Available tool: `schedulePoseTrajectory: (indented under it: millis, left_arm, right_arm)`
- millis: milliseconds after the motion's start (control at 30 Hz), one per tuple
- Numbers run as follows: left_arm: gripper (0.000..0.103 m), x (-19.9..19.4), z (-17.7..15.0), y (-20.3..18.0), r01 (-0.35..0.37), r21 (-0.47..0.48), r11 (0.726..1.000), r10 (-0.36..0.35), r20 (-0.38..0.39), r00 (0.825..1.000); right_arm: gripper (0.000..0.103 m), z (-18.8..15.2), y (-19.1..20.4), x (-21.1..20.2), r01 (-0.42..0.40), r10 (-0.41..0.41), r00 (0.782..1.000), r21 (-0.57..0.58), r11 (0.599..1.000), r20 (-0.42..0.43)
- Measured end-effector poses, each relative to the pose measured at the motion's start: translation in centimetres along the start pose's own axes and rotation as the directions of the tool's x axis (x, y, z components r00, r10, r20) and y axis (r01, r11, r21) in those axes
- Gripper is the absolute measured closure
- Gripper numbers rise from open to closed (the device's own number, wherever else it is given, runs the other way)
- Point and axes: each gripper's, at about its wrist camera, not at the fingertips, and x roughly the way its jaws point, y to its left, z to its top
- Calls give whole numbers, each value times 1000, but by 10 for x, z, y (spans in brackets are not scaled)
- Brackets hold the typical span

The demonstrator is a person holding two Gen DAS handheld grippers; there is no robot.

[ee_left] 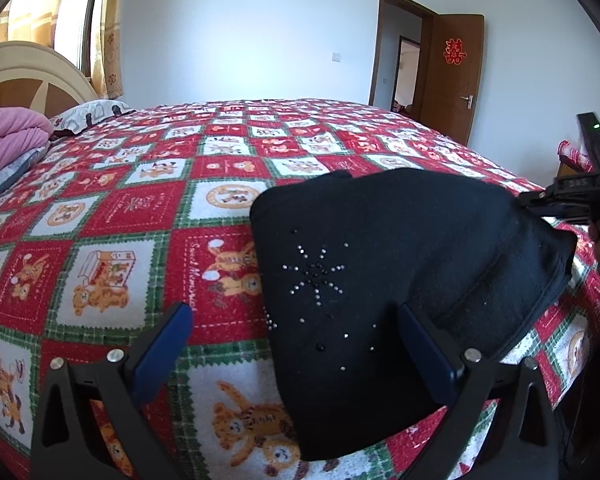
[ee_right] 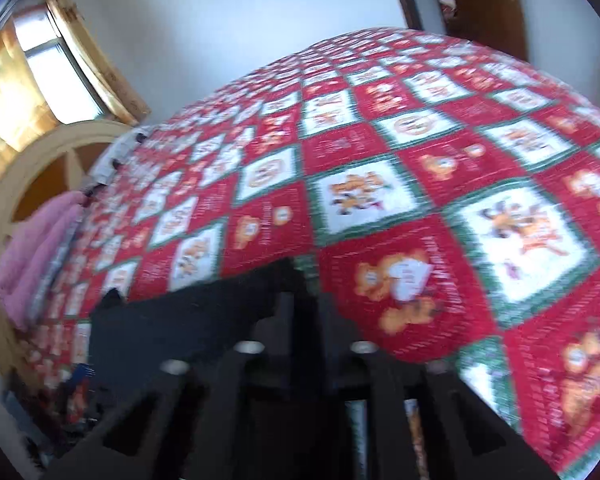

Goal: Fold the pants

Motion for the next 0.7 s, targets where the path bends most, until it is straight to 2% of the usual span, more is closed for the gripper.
schedulePoseTrajectory:
  millis: [67,100,233,300,400,500,567,667,700]
  left_arm:
    - [0,0,0,0,1,-2,1000,-1,1,1000]
    - [0,0,0,1,2,-5,1000,-2,0,1000]
    - [0,1,0,2,7,-14,1000,-7,-5,1000]
    - [0,1,0,3,8,-15,1000,-8,-8,1000]
    - [0,1,0,4,15,-22,1000,-15,-12,1000]
    - [0,1,-1,5,18,-27,999,-19,-15,1000]
    - [0,2,-2,7,25,-35,999,-25,-20,999]
    - [0,4,-2,9,37,-49,998,-39,-27,999]
    - [0,4,-3,10,39,-50,998,-41,-26,999]
  right_arm:
    - [64,-5,4,-20,78,-76,995,-33,996,56]
    - [64,-5,6,-27,92,-89,993,-43,995,73]
    - [60,-23,27,-55,73,-58,992,-139,988,113]
    - [60,-37,38,-54,56,-42,996,-203,978,75]
    - [60,-59,43,-37,100,-101,995,-257,961,9]
    - [55,-67,31,-23,99,-110,993,-222,970,-35]
    - [52,-65,23,-20,72,-85,994,-187,980,-62]
    - [41,-65,8,-18,43,-56,994,-128,991,-99]
    - [41,-66,3,-17,26,-38,993,-113,993,-108]
